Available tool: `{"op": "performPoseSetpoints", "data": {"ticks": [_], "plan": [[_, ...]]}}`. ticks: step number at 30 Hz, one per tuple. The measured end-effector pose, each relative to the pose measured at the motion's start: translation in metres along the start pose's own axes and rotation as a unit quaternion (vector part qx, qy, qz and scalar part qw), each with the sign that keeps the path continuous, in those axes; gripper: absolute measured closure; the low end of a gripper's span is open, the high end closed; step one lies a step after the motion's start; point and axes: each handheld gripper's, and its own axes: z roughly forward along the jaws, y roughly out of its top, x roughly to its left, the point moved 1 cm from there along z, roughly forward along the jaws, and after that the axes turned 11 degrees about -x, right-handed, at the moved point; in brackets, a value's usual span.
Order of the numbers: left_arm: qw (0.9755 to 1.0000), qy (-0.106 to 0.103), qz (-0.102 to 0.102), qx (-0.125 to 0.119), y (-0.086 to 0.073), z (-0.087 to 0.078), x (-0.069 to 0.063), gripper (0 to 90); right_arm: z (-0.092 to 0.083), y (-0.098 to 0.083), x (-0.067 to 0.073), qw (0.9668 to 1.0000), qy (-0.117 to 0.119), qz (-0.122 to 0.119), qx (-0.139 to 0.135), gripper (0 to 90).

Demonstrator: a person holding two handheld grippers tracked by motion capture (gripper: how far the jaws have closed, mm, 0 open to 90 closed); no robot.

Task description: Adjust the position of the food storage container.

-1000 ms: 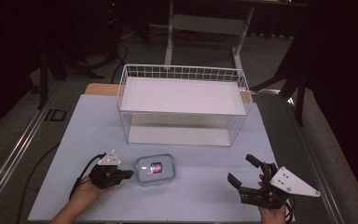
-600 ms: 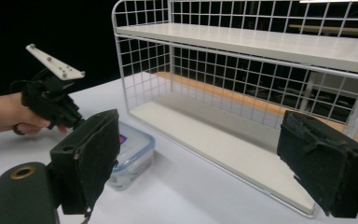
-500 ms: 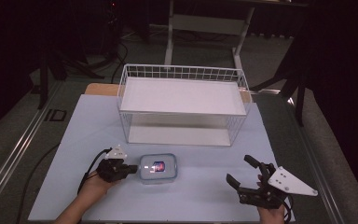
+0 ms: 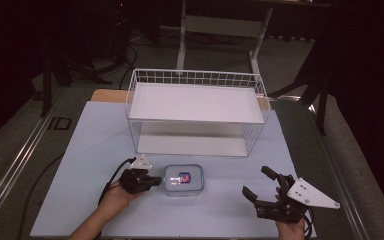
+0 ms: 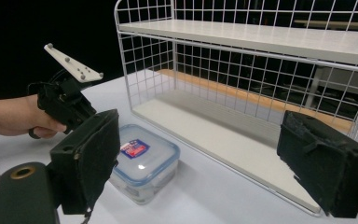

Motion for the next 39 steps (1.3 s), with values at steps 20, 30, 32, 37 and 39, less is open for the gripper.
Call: {"op": "performPoseSetpoints", "data": {"ticks": [20,30,32,37,39], "plan": [[0.9999,-0.003,-0.01,-0.009,0.014,0.025,-0.011,90.0,0.003,-0.004,0.001,0.9999,0.002,-0.006,0.011,13.4],[0.9997,-0.02,-0.012,-0.002,0.015,0.037,-0.017,90.0,0.004,-0.005,0.0,0.9999,0.003,-0.005,0.012,13.4],[0.9997,-0.02,-0.012,-0.005,0.017,0.035,-0.016,90.0,0.004,-0.006,0.001,0.9999,0.001,-0.006,0.013,13.4],[0.9997,-0.016,-0.002,-0.017,0.018,0.018,-0.014,85.0,0.005,-0.006,0.001,0.9998,0.004,-0.009,0.014,13.4],[0.9995,-0.018,-0.004,-0.027,0.018,0.01,-0.014,78.9,0.005,-0.006,0.002,0.9998,0.006,-0.01,0.016,13.4]]}}
